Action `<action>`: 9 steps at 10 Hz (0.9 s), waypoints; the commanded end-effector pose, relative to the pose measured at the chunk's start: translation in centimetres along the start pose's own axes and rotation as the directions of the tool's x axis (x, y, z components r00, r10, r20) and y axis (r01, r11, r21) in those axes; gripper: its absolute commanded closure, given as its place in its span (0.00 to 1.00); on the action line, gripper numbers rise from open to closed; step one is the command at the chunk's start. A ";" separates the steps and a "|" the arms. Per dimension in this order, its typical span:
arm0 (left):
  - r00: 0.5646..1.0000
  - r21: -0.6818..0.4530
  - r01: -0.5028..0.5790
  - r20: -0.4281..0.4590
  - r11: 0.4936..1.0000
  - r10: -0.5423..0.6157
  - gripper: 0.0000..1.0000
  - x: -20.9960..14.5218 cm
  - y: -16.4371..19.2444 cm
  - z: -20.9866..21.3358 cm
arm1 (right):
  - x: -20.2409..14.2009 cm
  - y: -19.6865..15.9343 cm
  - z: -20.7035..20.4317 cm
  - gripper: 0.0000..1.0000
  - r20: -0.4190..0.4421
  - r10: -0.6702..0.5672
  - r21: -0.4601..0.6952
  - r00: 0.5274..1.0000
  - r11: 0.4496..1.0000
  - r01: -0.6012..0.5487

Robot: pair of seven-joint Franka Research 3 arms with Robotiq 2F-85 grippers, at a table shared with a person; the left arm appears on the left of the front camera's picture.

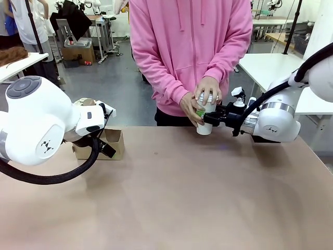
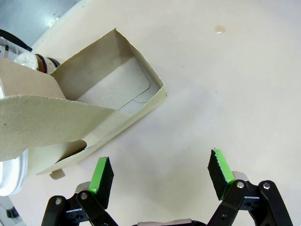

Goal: Pour a drink into a cup and package it in a carrier.
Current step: When a person places the Paper Cup Lid on the 600 ml Paper Cup , lift the 600 ml Paper Cup.

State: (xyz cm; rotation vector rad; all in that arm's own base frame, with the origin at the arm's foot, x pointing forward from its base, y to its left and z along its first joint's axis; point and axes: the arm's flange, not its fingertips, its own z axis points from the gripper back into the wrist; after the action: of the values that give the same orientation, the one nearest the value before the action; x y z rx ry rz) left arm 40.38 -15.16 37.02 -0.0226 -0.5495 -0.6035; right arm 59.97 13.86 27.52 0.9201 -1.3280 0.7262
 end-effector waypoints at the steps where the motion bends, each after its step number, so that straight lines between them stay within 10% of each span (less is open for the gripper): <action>1: 1.000 -0.002 0.000 0.001 1.000 0.000 0.00 0.0 0.0 0.0 | 0.4 0.2 -0.4 0.20 0.007 0.003 0.004 1.000 1.000 -0.004; 9: 1.000 -0.002 0.000 0.001 1.000 0.000 0.00 0.0 0.0 0.0 | 0.4 0.2 -0.4 0.20 0.007 0.003 0.004 1.000 1.000 -0.004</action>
State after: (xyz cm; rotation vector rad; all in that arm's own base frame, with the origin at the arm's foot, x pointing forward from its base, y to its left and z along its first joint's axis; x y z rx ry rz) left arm 40.38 -15.16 37.02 -0.0226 -0.5495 -0.6035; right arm 60.02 13.90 27.61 0.9213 -1.3301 0.7280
